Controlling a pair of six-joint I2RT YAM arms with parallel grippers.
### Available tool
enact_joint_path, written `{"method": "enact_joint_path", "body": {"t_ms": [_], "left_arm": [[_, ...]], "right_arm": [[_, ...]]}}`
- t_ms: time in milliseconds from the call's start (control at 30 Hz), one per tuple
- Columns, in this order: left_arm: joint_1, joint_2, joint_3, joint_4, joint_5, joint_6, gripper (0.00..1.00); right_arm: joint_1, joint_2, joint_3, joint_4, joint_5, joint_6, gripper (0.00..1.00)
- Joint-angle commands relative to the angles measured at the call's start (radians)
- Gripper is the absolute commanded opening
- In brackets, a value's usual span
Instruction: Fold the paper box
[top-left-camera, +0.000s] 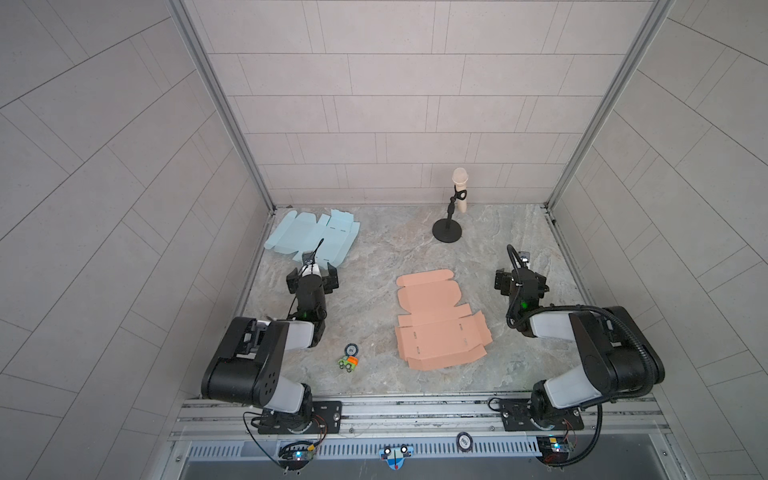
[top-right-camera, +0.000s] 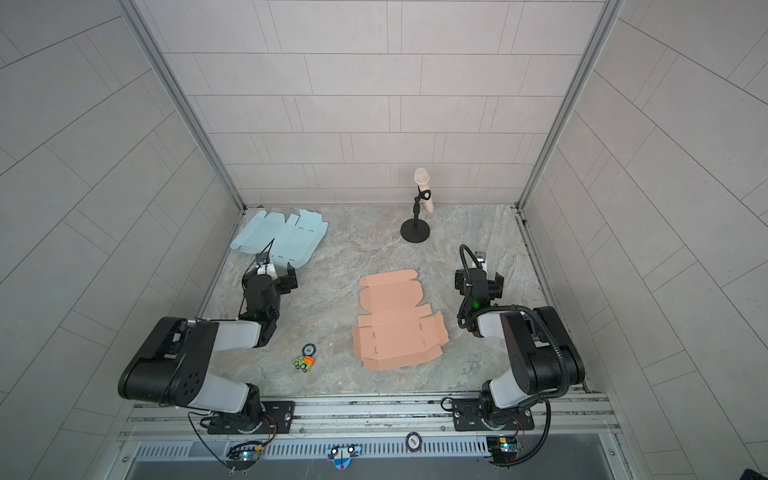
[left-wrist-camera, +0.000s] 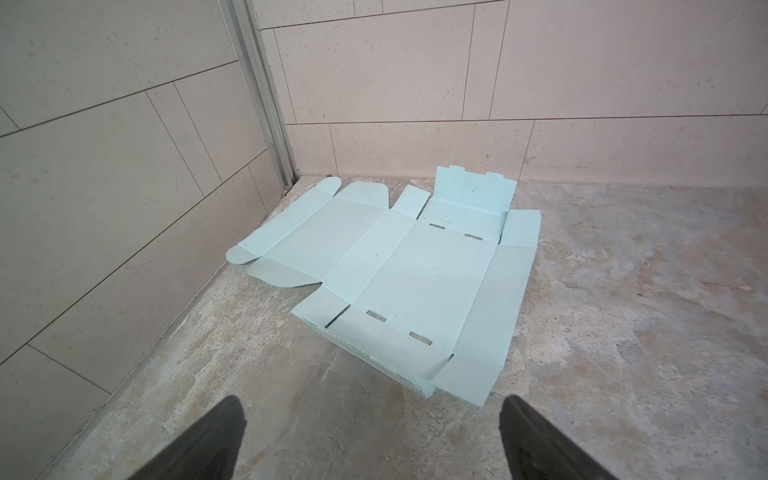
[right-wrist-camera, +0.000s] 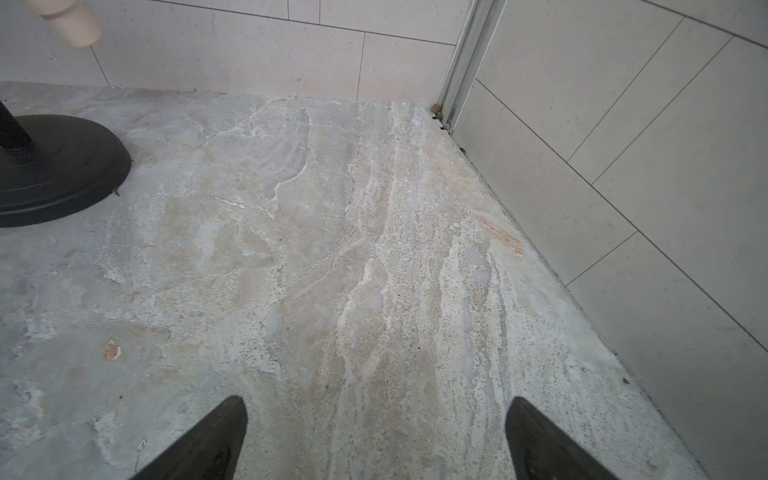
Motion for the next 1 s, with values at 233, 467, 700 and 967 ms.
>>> {"method": "enact_joint_path", "body": {"t_ms": [233, 467, 700, 967], "left_arm": [[0.006, -0.010, 0.015, -0.003, 0.006, 0.006, 1.00], [0.006, -0.007, 0.017, -0.004, 0.007, 0.007, 1.00], [0.006, -0.006, 0.018, -0.007, 0.007, 0.006, 1.00], [0.006, -0.014, 0.010, 0.003, 0.007, 0.010, 1.00]], "right_arm": [[0.003, 0.006, 0.014, 0.003, 0.019, -0.002, 0.99], [0.003, 0.005, 0.014, 0.003, 0.019, -0.002, 1.00], [0.002, 0.006, 0.018, -0.001, 0.019, -0.002, 0.99], [0.001, -0.001, 0.013, 0.003, 0.017, -0.007, 1.00]]}}
